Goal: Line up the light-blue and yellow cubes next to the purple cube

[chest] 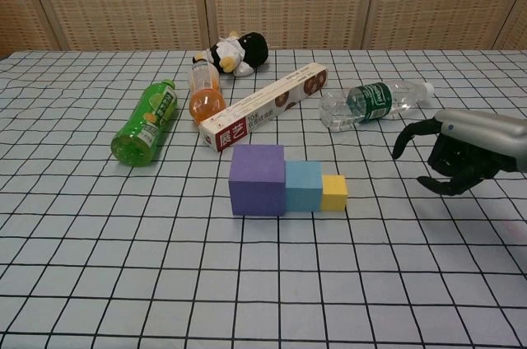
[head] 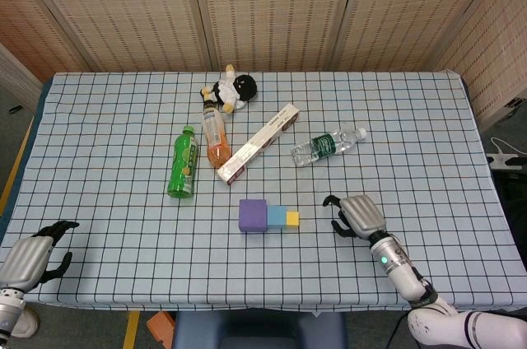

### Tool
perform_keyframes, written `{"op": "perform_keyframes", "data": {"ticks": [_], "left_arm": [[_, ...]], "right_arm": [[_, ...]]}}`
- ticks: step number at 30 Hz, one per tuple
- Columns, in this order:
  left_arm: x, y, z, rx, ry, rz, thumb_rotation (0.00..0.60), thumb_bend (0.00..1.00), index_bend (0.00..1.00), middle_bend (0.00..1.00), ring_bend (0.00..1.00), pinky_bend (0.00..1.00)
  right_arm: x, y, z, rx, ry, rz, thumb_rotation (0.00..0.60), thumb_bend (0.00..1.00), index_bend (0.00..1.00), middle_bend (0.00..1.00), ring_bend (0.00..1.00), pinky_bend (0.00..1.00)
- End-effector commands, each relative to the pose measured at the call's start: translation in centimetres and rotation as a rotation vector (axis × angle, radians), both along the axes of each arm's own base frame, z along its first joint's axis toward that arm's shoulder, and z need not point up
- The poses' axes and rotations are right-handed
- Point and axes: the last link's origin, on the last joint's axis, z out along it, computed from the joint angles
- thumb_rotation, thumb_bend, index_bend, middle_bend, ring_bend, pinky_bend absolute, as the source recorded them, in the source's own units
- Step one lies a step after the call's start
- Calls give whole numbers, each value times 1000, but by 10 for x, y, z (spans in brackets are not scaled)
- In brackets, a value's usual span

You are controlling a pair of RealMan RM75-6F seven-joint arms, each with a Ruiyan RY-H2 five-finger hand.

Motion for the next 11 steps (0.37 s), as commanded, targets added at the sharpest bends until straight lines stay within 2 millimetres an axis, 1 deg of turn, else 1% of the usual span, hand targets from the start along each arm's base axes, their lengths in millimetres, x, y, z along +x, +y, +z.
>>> {"op": "perform_keyframes", "data": {"ticks": [1,2,3,5,8,10,11], "left_arm": [[1,-1,1,3,-2,-3,600,503,224,202,243,435],[1,-2,1,5,-4,-7,600,503,224,202,243,435],[2,-2,2,6,-3,-10,600,503,224,202,243,435],[3,-3,2,7,0,-17,600,503,224,202,242,435],[4,-4,1,1,4,-21,600,503,224,202,242,435],[4,-4,0,-1,9,-22,600,503,224,203,242,435],[4,-4,0,-2,13,-22,600,503,224,203,242,435]], "right_arm": [[-26,32,47,-281,123,105,600,173,325,717,668,945],[-33,36,53,-328,139,106,600,125,325,667,612,898],[-39,39,56,-357,152,105,600,107,325,646,587,879],[-52,45,62,-402,180,92,600,62,320,546,457,803],[-68,51,67,-429,211,64,600,54,306,444,320,716],[-73,53,69,-439,209,57,600,54,298,395,260,672],[-76,54,71,-446,204,57,600,54,296,383,246,662]]}}
